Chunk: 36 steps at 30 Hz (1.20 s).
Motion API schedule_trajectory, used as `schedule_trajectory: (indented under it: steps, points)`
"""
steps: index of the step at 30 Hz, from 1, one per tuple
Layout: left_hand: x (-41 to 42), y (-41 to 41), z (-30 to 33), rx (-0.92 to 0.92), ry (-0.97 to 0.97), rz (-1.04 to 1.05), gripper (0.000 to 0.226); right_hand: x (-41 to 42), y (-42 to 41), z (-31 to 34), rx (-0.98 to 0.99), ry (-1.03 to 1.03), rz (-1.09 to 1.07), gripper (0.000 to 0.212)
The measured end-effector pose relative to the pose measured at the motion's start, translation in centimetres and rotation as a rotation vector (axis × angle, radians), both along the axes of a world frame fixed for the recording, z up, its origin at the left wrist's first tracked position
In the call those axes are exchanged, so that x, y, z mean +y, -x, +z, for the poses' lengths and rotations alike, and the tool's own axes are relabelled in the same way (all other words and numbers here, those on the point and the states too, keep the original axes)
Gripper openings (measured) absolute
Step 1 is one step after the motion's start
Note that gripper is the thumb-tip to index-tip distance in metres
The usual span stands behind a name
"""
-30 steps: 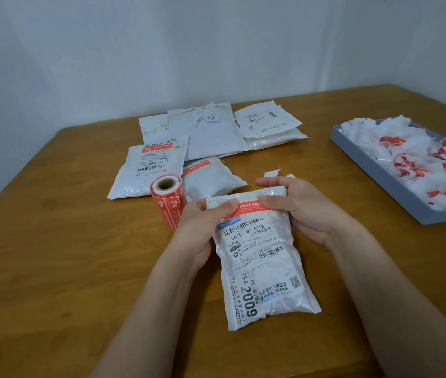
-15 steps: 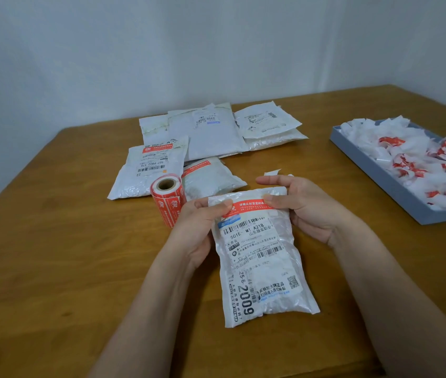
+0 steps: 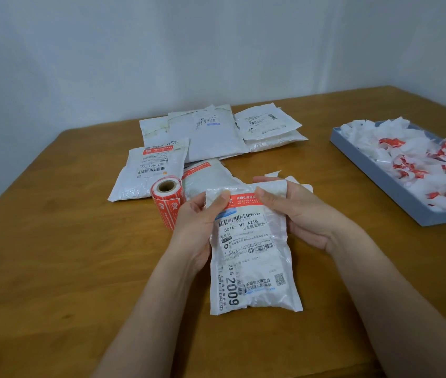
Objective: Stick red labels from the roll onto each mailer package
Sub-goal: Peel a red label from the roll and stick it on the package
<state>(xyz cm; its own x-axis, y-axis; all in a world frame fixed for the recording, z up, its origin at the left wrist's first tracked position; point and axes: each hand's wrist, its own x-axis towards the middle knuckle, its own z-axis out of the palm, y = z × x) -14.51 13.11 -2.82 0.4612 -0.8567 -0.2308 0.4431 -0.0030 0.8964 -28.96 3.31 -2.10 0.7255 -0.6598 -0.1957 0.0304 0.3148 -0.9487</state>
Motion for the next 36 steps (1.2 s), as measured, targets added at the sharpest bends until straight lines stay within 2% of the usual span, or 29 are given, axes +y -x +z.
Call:
schedule_trajectory:
  steps: [3, 6, 10, 17, 25, 29, 33, 36]
  points:
    - [0.0, 0.2, 0.0, -0.091, 0.017, 0.020, 0.017, 0.0, -0.3, -0.3, -0.007, -0.028, -0.053, 0.071]
    - [0.1, 0.4, 0.1, -0.173, 0.013, -0.030, 0.022, 0.0, -0.5, -0.5, 0.005, -0.028, -0.109, 0.075]
    - [0.2, 0.7, 0.0, -0.138, -0.030, -0.148, 0.025, -0.1, -0.4, -0.5, -0.020, -0.035, -0.165, 0.075]
    - [0.0, 1.1, -0.5, -0.182, -0.080, -0.128, 0.026, 0.1, -0.8, -0.8, 0.063, 0.027, -0.152, 0.092]
    - [-0.2, 1.4, -0.4, -0.153, -0.095, -0.025, 0.014, 0.3, -0.8, -0.7, 0.089, 0.032, -0.210, 0.068]
    - [-0.3, 1.7, -0.3, -0.117, -0.097, 0.018, 0.022, 0.2, -0.8, -0.8, 0.120, 0.049, -0.221, 0.052]
    - [-0.3, 1.4, -0.4, -0.110, -0.107, -0.004, 0.011, 0.2, -0.8, -0.7, 0.112, 0.043, -0.236, 0.041]
    - [-0.4, 1.2, -0.5, -0.095, -0.127, -0.002, 0.011, 0.0, -0.8, -0.7, 0.101, 0.044, -0.235, 0.034]
